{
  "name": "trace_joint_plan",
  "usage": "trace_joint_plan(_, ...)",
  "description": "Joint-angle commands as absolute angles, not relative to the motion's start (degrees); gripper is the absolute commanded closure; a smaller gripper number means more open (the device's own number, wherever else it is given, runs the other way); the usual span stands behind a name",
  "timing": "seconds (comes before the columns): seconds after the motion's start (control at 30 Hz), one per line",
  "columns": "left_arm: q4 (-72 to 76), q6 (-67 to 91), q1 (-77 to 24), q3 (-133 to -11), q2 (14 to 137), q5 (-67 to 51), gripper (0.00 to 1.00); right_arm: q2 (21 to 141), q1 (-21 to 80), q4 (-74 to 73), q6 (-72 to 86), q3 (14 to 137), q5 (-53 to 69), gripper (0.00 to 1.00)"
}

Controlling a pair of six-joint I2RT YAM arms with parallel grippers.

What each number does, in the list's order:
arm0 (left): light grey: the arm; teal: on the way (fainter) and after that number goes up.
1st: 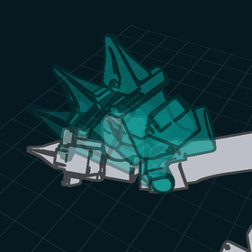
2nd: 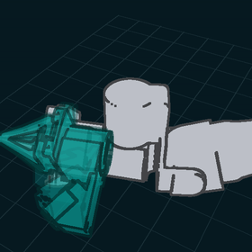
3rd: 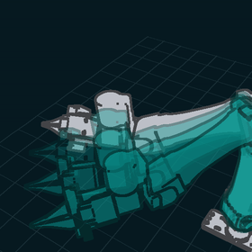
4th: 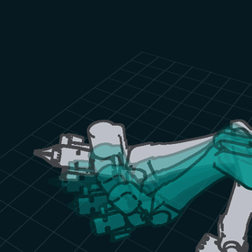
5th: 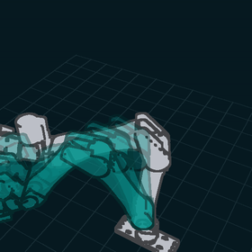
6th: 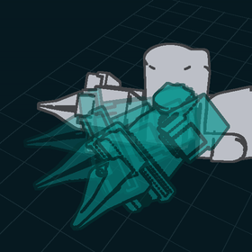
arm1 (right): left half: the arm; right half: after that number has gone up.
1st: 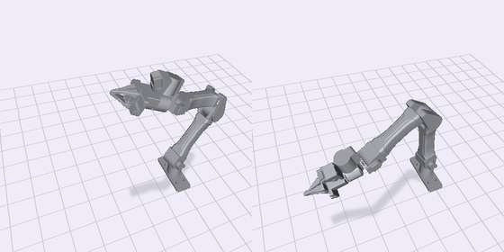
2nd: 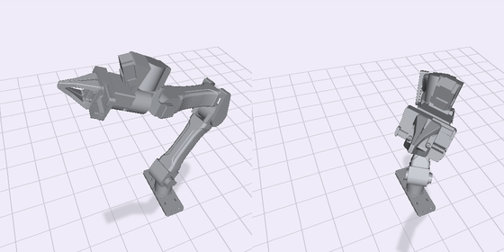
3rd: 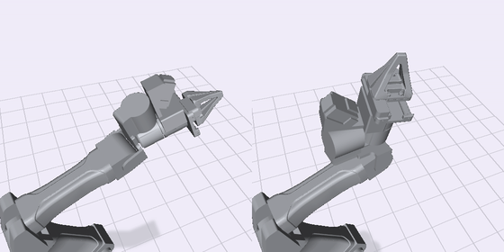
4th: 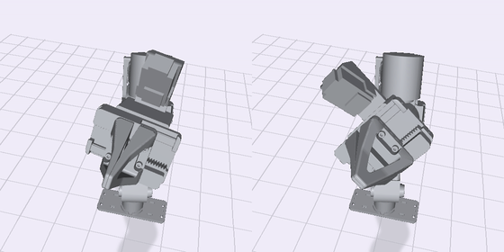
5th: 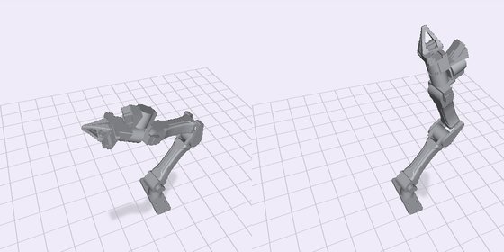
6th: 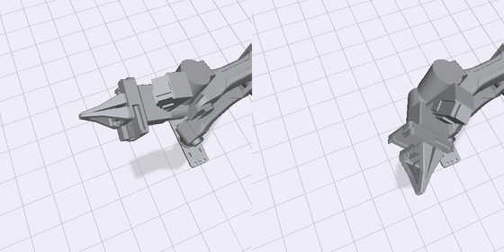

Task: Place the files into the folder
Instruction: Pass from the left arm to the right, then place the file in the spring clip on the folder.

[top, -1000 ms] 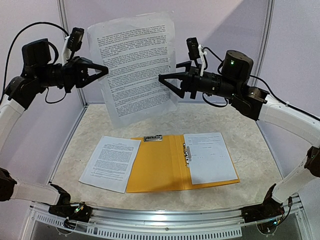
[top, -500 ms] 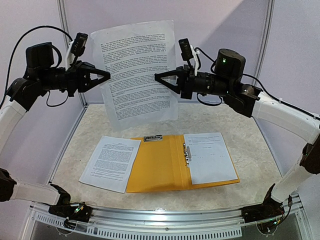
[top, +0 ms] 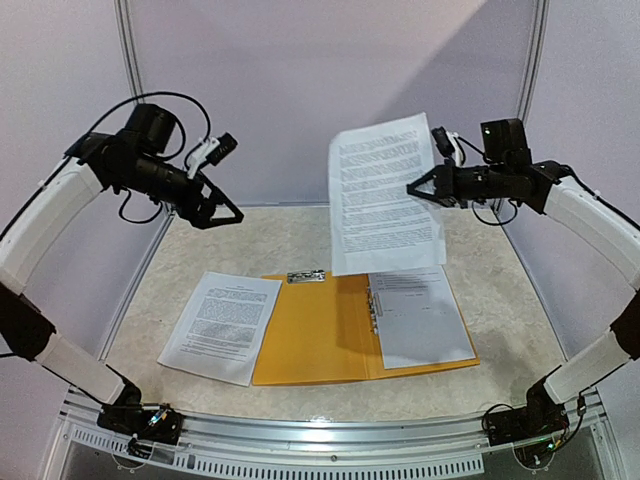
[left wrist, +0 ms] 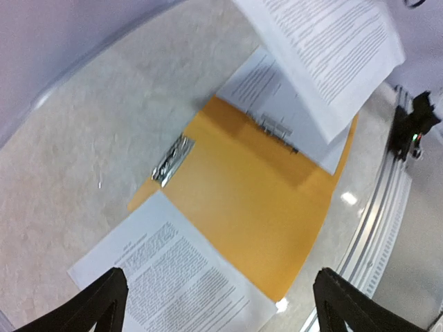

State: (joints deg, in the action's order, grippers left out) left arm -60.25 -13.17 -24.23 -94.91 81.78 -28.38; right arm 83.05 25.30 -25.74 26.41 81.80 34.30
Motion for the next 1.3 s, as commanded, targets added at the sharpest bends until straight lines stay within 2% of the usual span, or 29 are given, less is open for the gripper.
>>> trace_joint_plan(0.0, -69.69, -15.87, -24.8, -90.79, 85.95, -19.95, 0.05, 81.73, 16.92, -46.42, 21.46, 78.85, 39.45, 1.0)
trace_joint_plan(0.13, -66.75, -17.07, -24.68, -83.29, 87.75, -19.65, 0.06, 86.34, 12.18, -55.79, 12.57, 79.36, 41.42, 1.0)
trace_joint_plan(0.33, -55.77, -18.97, -24.45, -68.77, 89.03, -21.5, 0.07, 94.28, 8.38, -60.05, 4.63, 79.85, 42.58, 1.0)
trace_joint_plan(0.47, -52.33, -18.93, -23.81, -63.43, 92.63, -21.47, 0.09, 100.29, 7.62, -60.62, 1.31, 78.44, 43.42, 1.0)
trace_joint_plan(0.57, -51.56, -18.65, -22.58, -62.06, 96.09, -21.82, 0.13, 103.95, 7.26, -58.2, 0.8, 76.86, 44.04, 1.0)
trace_joint_plan(0.8, -49.15, -16.83, -19.1, -60.77, 100.52, -22.79, 0.13, 107.16, 7.16, -51.84, 4.08, 73.76, 45.57, 1.0)
trace_joint_plan(1.27, -48.5, -15.06, -17.72, -61.09, 101.85, -24.61, 0.14, 105.44, 8.55, -42.67, 11.76, 65.99, 46.68, 1.0)
